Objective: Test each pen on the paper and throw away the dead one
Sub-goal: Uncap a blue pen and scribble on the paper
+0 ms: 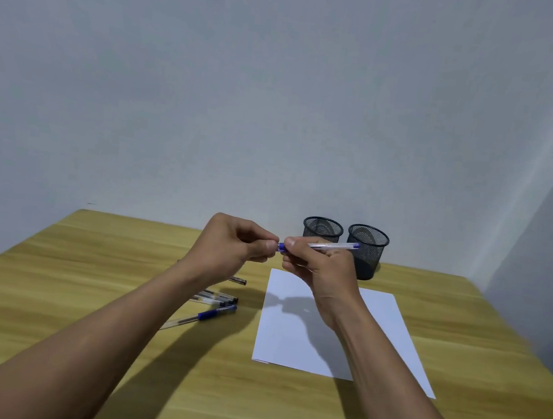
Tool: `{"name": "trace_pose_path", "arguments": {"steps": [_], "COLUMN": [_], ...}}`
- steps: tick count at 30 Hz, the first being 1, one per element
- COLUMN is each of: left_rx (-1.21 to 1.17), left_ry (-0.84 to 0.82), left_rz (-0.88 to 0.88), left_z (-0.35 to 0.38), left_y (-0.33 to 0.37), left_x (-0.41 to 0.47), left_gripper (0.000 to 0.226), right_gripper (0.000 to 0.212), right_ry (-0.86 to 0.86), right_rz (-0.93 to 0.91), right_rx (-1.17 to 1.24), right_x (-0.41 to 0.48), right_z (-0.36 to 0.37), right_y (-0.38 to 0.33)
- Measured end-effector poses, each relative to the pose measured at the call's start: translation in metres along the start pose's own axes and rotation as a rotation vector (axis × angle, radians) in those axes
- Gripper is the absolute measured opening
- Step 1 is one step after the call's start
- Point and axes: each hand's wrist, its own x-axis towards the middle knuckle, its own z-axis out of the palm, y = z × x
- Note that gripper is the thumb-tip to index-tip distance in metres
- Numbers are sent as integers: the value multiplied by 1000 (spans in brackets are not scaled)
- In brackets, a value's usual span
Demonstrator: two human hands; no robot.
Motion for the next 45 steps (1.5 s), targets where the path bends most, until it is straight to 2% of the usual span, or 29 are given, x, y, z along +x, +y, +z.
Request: {"name": "trace_pose_path", "arguments": {"steps": [3,6,8,12,20,29,34,38,40,45], "left_rx": [-29,139,253,292,524,658,798,939,1002,1071], "left_ry": [87,89,89,113,66,8,-159,-351,-390,-401], "left_rz": [-79,-120,-108,-126,-134,-109,-103,-163,-178,-157], "left_z": [-26,-41,-31,-11,22,57,37,24,26,29], "left_y": [-11,-27,-38,-59,-96,-106,-95,-84,-82,-84], "left_x": [10,19,28,51,84,96,75,55,51,51], "left_gripper": [5,6,6,9,10,17,29,59,68,75], "right_gripper": [7,8,9,11,17,17,11,10,10,8], "right_ry": [110,82,62,102,108,102,137,194,216,188], "right_rz": [13,30,45,44,110,114,101,76,60,-7], "right_rx": [95,-78,-152,-227,-186,-212,-248,-298,-352,-483], "right_x": [13,18,22,34,36,33,35,34,37,52], "right_z": [-21,-37,-33,-23,-42,-63,-64,-62,-61,-56], "right_y": [1,14,31,56,84,86,87,89,89,88]}}
